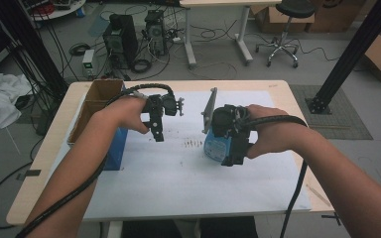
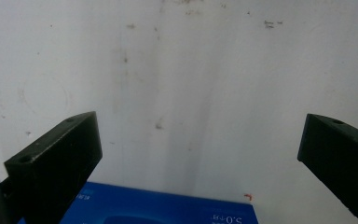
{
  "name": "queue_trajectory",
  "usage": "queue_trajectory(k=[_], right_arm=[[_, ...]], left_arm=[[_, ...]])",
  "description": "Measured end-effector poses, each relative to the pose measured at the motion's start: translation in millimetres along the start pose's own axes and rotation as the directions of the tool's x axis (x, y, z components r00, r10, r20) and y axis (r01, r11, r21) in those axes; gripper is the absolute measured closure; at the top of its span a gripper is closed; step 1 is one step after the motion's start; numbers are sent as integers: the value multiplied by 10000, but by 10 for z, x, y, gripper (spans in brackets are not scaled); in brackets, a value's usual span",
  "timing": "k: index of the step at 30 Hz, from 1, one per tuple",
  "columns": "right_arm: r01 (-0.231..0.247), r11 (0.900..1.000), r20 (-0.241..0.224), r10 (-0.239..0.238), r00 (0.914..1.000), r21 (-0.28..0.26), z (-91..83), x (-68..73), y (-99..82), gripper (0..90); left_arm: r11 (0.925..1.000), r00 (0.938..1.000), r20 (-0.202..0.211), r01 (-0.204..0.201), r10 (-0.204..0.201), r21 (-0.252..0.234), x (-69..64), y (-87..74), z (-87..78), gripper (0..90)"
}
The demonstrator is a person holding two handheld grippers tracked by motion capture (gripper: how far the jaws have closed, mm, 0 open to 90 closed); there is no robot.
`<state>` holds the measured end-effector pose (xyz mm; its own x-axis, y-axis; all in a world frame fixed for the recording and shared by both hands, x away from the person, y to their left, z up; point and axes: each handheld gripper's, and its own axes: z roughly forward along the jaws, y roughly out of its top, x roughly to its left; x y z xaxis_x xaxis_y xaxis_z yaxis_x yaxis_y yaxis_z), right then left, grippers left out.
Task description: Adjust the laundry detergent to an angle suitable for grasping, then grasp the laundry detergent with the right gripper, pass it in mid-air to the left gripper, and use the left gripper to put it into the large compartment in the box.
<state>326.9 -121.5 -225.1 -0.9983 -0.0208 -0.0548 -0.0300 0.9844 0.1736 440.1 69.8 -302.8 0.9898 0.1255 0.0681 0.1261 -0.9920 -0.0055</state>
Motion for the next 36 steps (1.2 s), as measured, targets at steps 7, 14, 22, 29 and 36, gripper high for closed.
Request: queue_trajectory(k=[7, 14, 22, 29, 36], right_arm=[[55, 10000, 23, -55, 10000, -64, -30, 10, 7, 0], [-103, 9999, 125, 104, 9999, -50, -40, -3, -28, 0], [-8, 10000, 143, 7, 9999, 34, -18, 2, 13, 0], [-6, 10000, 111, 6, 9999, 12, -22, 5, 9, 0], [-139, 9999, 141, 139, 9998, -28, -6, -7, -13, 0]], left_arm=[[10000, 10000, -30, 17, -17, -34, -23, -16, -65, 1], [9996, 9998, -191, 52, -57, -273, 2, -22, -161, 1], [9998, 9999, -133, 92, -94, -174, 15, -54, -96, 1], [9999, 9999, -130, 53, -55, -158, 4, -61, -106, 1], [9998, 9999, -168, -15, 12, -184, 14, -44, -150, 1]])
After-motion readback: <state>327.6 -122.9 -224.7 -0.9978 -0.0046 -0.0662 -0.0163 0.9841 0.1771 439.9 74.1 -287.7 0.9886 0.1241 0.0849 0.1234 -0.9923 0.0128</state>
